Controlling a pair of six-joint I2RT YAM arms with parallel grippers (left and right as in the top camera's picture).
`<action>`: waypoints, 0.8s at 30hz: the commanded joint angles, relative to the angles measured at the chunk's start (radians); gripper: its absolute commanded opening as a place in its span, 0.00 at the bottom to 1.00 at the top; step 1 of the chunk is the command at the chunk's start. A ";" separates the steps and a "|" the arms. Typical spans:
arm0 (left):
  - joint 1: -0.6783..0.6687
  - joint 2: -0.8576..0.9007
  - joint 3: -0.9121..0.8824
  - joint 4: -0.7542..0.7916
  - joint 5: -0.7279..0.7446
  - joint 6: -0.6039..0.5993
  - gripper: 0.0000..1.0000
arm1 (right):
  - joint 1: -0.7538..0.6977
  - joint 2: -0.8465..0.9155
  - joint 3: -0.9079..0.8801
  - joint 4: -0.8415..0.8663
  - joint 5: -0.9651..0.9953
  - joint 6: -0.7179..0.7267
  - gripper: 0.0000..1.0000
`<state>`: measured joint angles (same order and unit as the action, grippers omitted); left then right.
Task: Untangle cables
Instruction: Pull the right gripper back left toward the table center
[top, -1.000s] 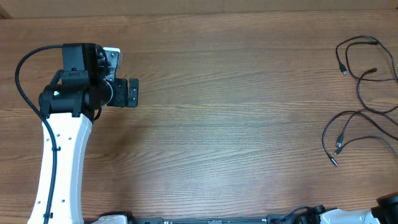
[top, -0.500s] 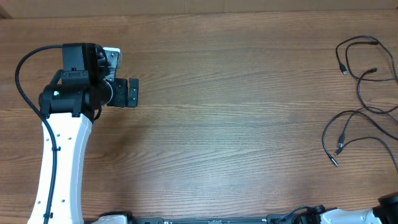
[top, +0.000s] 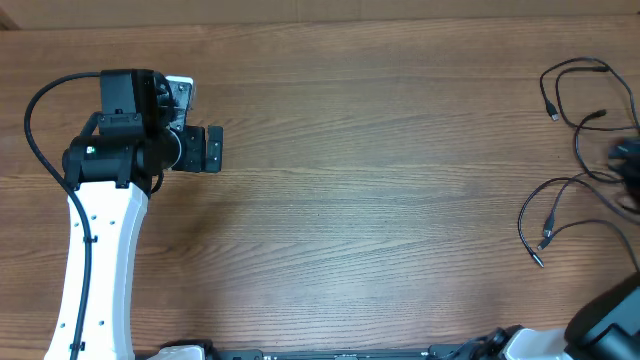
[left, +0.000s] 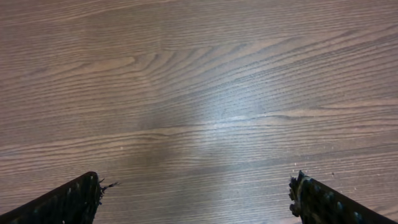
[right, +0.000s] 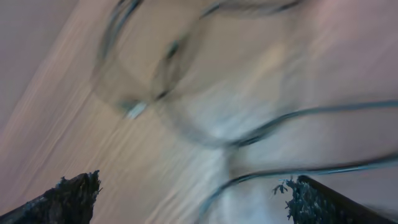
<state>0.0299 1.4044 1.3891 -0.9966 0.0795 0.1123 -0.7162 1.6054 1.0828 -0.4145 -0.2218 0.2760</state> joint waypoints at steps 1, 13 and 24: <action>0.002 -0.004 0.018 0.002 0.015 0.019 1.00 | 0.204 -0.022 0.023 -0.049 0.000 -0.016 1.00; 0.002 -0.004 0.018 0.002 0.014 0.019 1.00 | 0.945 -0.022 0.023 -0.188 0.226 0.023 1.00; 0.002 -0.004 0.018 0.002 0.015 0.019 0.99 | 1.117 -0.026 0.027 -0.301 0.492 0.072 1.00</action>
<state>0.0299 1.4044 1.3895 -0.9962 0.0795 0.1127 0.3946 1.6054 1.0866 -0.7097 0.1574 0.3309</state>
